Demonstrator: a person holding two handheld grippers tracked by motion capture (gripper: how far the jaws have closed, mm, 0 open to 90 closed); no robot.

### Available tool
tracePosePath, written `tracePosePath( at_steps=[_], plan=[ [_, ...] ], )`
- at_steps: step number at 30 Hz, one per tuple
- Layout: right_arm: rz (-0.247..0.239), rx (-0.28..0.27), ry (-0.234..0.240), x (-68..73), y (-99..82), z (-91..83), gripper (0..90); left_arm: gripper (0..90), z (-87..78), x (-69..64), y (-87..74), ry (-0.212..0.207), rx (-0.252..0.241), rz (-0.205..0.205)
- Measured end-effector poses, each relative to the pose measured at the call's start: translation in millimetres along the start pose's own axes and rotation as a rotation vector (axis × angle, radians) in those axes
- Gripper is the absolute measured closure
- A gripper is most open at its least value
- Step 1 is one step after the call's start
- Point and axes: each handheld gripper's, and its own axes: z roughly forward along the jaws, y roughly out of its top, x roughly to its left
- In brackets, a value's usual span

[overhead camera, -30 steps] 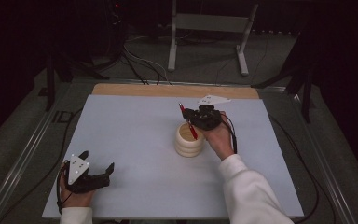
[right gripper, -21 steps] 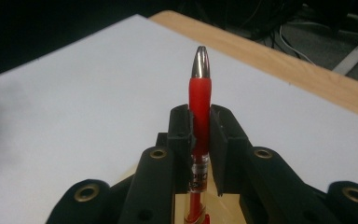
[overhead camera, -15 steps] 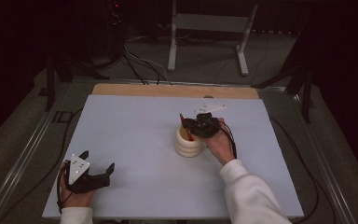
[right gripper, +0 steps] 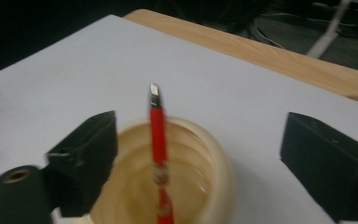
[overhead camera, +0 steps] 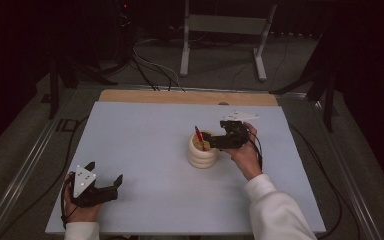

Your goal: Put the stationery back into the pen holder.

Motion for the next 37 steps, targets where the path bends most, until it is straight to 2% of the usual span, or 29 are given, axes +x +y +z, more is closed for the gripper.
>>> tracePosePath(
  at_steps=[1,4,8,9,12,13,15,18,19,20,21,23,24,25,27,30,33,35,37],
  plan=[
    [0.0,0.0,0.0,0.0,0.0,0.0,9.6,0.7,0.0,0.0,0.0,0.0,0.0,0.0],
    [0.007,0.016,-0.061,-4.4,-7.4,-10.8,3.9,0.7,-0.3,0.2,0.0,0.002,0.0,-0.002],
    [0.008,0.015,-0.066,-5.7,-9.6,-13.6,3.1,0.7,-1.1,0.8,0.0,0.006,-0.001,-0.005],
    [0.015,0.03,-0.107,-9.8,-23.5,-30.5,0.0,0.6,-1.1,0.9,0.0,0.006,-0.002,-0.007],
    [0.019,0.02,-0.123,-10.1,-36.7,-45.4,0.0,0.6,-1.2,0.8,0.1,0.007,-0.004,-0.009],
    [0.012,0.01,-0.142,-9.5,-47.1,-55.2,0.0,0.6,-1.3,0.7,0.2,0.006,-0.004,-0.009],
    [0.01,0.005,-0.147,-9.5,-52.6,-60.0,0.0,0.6,-1.6,0.8,0.3,0.007,-0.006,-0.009],
    [0.006,-0.024,-0.157,-8.8,-71.4,-73.8,0.0,0.6,-2.2,1.4,0.7,0.006,-0.009,-0.014],
    [-0.007,-0.056,-0.178,-7.1,-85.7,-81.8,0.0,0.6,-2.2,1.7,0.7,0.004,-0.01,-0.018],
    [-0.007,-0.056,-0.178,-7.1,-85.7,-81.8,0.0,0.6,-2.3,1.9,0.7,0.004,-0.012,-0.02],
    [-0.001,-0.072,-0.176,-6.5,-99.5,-88.4,0.0,0.6,-2.7,2.3,1.0,0.003,-0.014,-0.023],
    [-0.001,-0.072,-0.176,-6.5,-99.5,-88.4,0.0,0.6,-2.8,2.7,1.2,-0.001,-0.019,-0.029],
    [-0.003,-0.086,-0.181,-6.2,-105.9,-91.8,0.0,0.6,-3.5,2.8,2.4,0.001,-0.023,-0.026],
    [0.0,-0.124,-0.203,-5.7,-117.3,-98.8,0.0,0.6,-3.9,2.9,3.0,-0.002,-0.027,-0.03],
    [0.012,-0.153,-0.214,-7.0,-129.0,-107.5,0.0,0.6,-4.5,3.1,4.6,-0.009,-0.036,-0.034],
    [0.024,-0.174,-0.221,-8.1,-135.2,-114.7,0.0,0.6,-5.2,2.2,8.1,-0.022,-0.05,-0.037],
    [0.063,-0.215,-0.234,-9.7,-146.5,-125.1,0.0,0.6,-5.7,2.4,10.9,-0.033,-0.065,-0.041],
    [0.095,-0.221,-0.233,-12.4,-153.4,-128.2,0.0,0.6,-5.9,2.8,11.8,-0.036,-0.07,-0.044],
    [0.1,-0.216,-0.234,-13.3,-154.5,-128.1,0.0,0.6,-5.7,3.0,11.7,-0.037,-0.069,-0.046]
  ],
)
